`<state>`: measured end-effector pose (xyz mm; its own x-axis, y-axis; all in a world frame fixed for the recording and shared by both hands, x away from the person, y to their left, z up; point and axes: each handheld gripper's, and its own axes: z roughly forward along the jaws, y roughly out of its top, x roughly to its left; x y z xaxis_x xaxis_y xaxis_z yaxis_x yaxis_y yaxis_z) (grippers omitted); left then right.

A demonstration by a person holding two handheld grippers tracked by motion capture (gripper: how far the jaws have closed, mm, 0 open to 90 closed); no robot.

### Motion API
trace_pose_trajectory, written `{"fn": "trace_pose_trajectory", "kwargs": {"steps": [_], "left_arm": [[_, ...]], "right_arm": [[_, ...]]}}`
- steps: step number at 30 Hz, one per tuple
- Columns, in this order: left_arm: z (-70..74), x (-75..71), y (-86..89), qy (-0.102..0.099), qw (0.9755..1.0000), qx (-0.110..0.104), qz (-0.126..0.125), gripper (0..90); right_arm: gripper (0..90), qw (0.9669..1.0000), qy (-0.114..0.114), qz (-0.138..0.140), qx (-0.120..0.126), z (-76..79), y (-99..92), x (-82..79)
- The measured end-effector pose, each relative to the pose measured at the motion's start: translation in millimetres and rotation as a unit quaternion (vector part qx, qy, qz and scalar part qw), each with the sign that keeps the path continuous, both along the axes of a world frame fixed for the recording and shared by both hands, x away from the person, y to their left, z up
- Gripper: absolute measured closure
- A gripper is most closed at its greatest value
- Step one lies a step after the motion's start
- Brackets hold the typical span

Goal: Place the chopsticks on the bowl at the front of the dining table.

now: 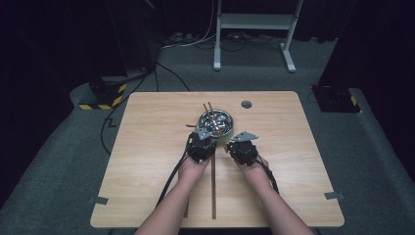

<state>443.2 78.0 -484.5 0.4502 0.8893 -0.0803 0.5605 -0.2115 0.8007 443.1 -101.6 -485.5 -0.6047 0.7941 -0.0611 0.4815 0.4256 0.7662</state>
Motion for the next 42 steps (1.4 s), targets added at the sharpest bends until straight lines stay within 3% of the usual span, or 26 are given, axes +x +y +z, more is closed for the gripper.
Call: {"fn": "trace_pose_trajectory", "kwargs": {"steps": [5, 14, 19, 23, 42], "left_arm": [[-1.9, 0.8, 4.0, 0.002, 1.0, -0.004, 0.004, 70.8], [-1.4, 1.0, 2.6, -0.006, 0.9999, -0.008, 0.008, 71.2], [-0.9, 1.3, 3.0, -0.016, 0.9997, -0.006, 0.017, 73.0], [-1.5, 2.4, 0.2, -0.013, 0.9997, -0.01, 0.018, 75.3], [-8.4, 9.4, -15.6, -0.005, 0.9998, -0.013, 0.014, 73.8]], "right_arm": [[81.0, 1.0, -0.004, -0.002, 0.002, 2.4, 1.6, -2.6], [78.1, 0.9994, -0.01, -0.033, 0.008, 0.3, -3.3, 6.4], [78.3, 0.9993, -0.012, -0.033, 0.014, 0.8, -2.4, 8.0], [80.0, 0.999, -0.022, -0.036, 0.018, 2.0, -0.3, 8.7], [80.4, 0.9995, -0.014, -0.024, 0.013, -3.7, 8.7, 11.9]]}}
